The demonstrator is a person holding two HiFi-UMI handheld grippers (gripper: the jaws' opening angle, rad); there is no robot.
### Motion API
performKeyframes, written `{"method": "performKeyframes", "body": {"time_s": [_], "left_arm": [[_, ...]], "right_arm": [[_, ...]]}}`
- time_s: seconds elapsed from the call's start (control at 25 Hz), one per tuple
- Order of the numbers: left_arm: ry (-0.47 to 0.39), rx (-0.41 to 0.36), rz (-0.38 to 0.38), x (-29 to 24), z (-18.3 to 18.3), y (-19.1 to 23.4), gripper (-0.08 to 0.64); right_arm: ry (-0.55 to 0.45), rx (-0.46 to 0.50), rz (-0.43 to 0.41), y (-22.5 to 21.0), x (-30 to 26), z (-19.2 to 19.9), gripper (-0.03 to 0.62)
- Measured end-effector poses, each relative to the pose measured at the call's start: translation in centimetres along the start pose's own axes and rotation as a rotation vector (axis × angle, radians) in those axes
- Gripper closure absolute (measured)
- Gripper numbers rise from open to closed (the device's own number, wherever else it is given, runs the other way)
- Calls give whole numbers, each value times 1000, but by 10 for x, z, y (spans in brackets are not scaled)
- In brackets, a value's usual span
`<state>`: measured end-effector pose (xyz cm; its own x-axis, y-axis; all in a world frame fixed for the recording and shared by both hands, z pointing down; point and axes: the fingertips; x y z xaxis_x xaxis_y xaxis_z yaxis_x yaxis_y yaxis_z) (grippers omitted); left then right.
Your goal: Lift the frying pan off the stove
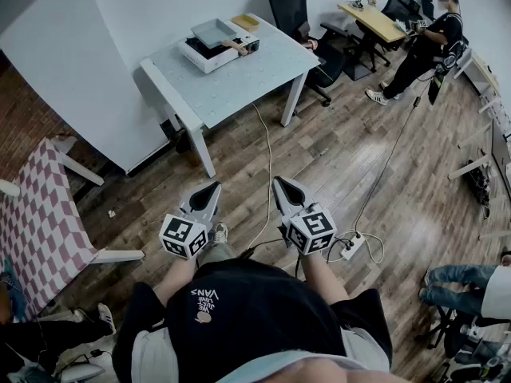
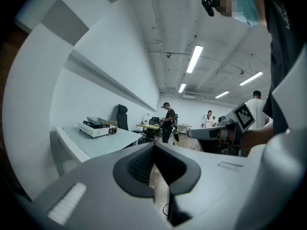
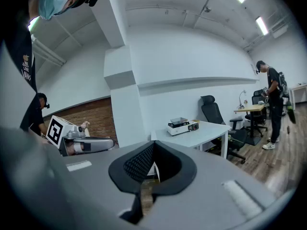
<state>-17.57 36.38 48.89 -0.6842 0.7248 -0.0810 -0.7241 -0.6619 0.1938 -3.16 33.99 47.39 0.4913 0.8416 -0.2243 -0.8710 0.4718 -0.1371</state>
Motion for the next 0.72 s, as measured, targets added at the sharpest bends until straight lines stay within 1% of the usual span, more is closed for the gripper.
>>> {"method": "performKeyframes", "body": {"time_s": [0.12, 0.2, 0.24, 0.28, 0.32, 0.36, 0.4, 0.56, 0.72], "left_arm": [[-27, 15, 35, -8, -5, 6, 558], [-55, 38, 44, -13, -9, 15, 554], [-67, 56, 46, -15, -11, 21, 509], [-73, 75, 47, -18, -12, 27, 427], [-74, 90, 50, -20, -13, 34, 367], [-71, 100, 55, -23, -14, 40, 364], [-65, 106, 61, -25, -15, 45, 364], [-49, 132, 98, -35, -19, 72, 357], [-35, 166, 157, -43, -25, 103, 335]], "right_arm": [[2, 4, 3, -1, -11, -2, 591], [-4, -30, 2, -2, -21, -7, 589], [-5, -62, 1, -3, -27, -10, 591], [-1, -96, -3, -3, -34, -12, 571], [5, -130, -12, -4, -41, -13, 502], [12, -158, -22, -3, -48, -14, 458], [20, -176, -29, -2, -55, -15, 436], [41, -199, -35, 3, -87, -19, 431], [40, -225, -22, 8, -121, -25, 432]]}}
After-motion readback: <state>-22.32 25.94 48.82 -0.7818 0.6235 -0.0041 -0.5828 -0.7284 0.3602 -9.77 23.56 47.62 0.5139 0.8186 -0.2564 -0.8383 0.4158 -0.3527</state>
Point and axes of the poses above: the fingertips, and each gripper's own axes: x backward along the fingers, y to its left, z out of its underside, and after that the axes turned 13 degrees about z, right-handed
